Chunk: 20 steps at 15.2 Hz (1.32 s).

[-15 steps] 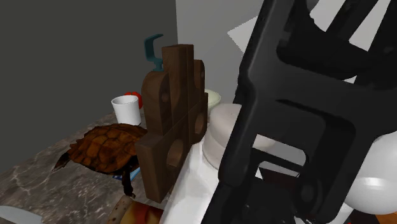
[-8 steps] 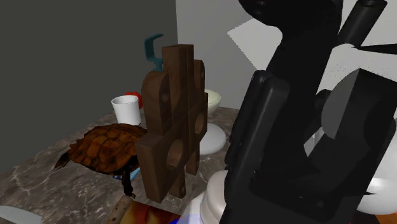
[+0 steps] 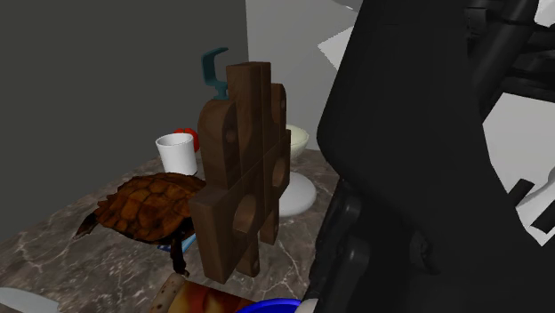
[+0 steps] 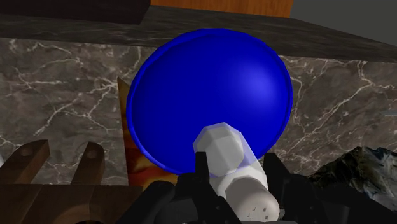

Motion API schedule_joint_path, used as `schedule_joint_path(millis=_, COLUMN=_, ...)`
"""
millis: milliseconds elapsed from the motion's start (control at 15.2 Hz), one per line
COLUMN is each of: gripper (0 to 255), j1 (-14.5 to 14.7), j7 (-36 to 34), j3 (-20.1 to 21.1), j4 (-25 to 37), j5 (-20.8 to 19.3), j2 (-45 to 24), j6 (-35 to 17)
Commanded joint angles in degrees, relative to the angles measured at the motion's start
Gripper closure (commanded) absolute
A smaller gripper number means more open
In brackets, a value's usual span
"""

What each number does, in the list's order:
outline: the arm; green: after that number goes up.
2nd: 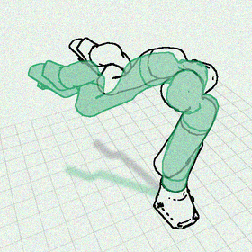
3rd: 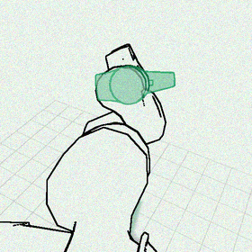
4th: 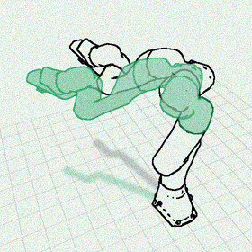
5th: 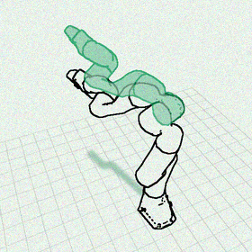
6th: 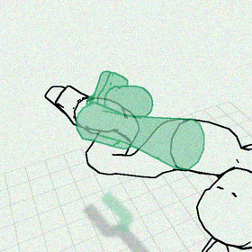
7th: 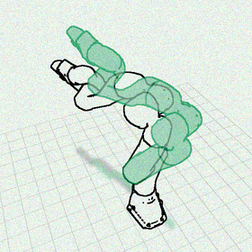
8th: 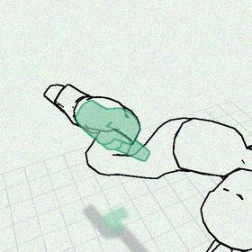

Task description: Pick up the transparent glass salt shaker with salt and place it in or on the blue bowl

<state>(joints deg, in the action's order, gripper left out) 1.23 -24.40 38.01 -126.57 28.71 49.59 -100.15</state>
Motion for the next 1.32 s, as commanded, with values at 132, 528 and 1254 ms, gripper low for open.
schedule_joint_path(millis=132, gripper=255, j1=0.1, j7=0.0, j3=0.1, j4=-0.4, j5=0.1, j2=0.1, j6=-0.3)
schedule_joint_path(millis=528, gripper=0, j1=0.1, j7=0.0, j3=0.1, j4=-0.4, j5=0.1, j2=0.1, j6=-0.3)
schedule_joint_path(millis=1254, gripper=0, j1=-0.1, j7=-0.8, j3=-2.8, j4=6.5, j5=-1.8, j2=-0.5, j6=6.4)
